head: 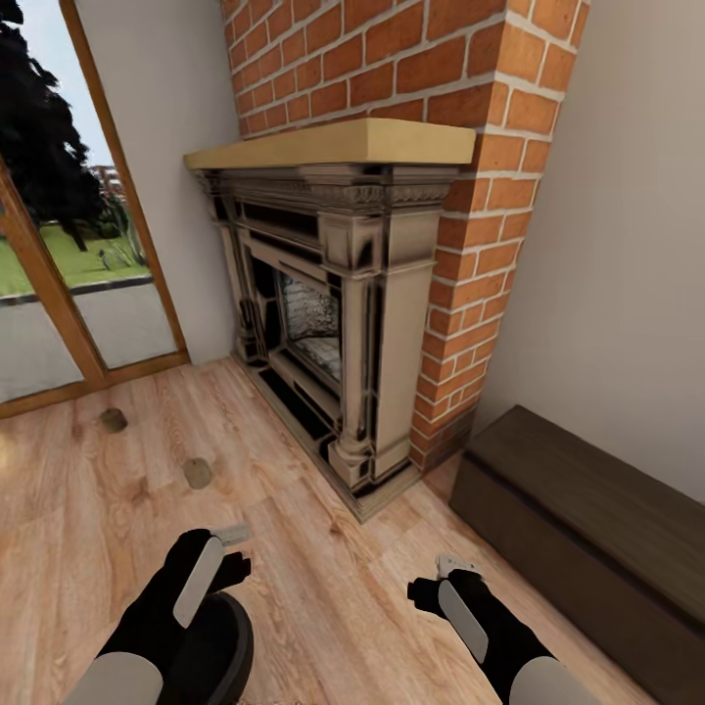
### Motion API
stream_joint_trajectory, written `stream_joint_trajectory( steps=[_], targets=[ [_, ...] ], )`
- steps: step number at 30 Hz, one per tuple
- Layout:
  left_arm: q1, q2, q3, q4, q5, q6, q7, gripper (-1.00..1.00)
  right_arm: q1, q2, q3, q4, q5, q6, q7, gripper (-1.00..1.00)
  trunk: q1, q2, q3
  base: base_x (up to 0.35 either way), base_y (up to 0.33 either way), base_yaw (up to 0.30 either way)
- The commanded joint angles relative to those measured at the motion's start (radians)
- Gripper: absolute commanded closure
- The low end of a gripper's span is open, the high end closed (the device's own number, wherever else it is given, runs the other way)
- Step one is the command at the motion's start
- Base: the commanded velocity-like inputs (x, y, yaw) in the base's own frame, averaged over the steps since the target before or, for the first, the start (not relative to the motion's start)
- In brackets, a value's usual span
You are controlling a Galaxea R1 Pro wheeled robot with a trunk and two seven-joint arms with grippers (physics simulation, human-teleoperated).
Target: Place each of the two pumpkins and all three candles from the living room inside a cabinet in the living room (use any cabinet), then make sure every cabinet is closed, and position the cauldron so it is next to a table in the living room.
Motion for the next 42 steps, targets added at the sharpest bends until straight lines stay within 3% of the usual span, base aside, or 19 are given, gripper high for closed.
stream_joint_trajectory(
  steps=[1,42],
  targets=[
    [-0.001,0.000,0.000,-0.001,0.010,0.002,0.009,-1.00,0.000,-0.001,0.005,-0.002,-0.010,0.002,-0.010,-1.00,0.000,0.000,-0.001,0.000,0.000,0.285],
    [-0.001,-0.002,0.000,-0.003,0.013,0.002,-0.004,-1.00,0.000,0.001,0.006,-0.003,-0.010,0.004,-0.015,-1.00,0.000,0.000,-0.001,0.000,0.000,0.288]
  ],
)
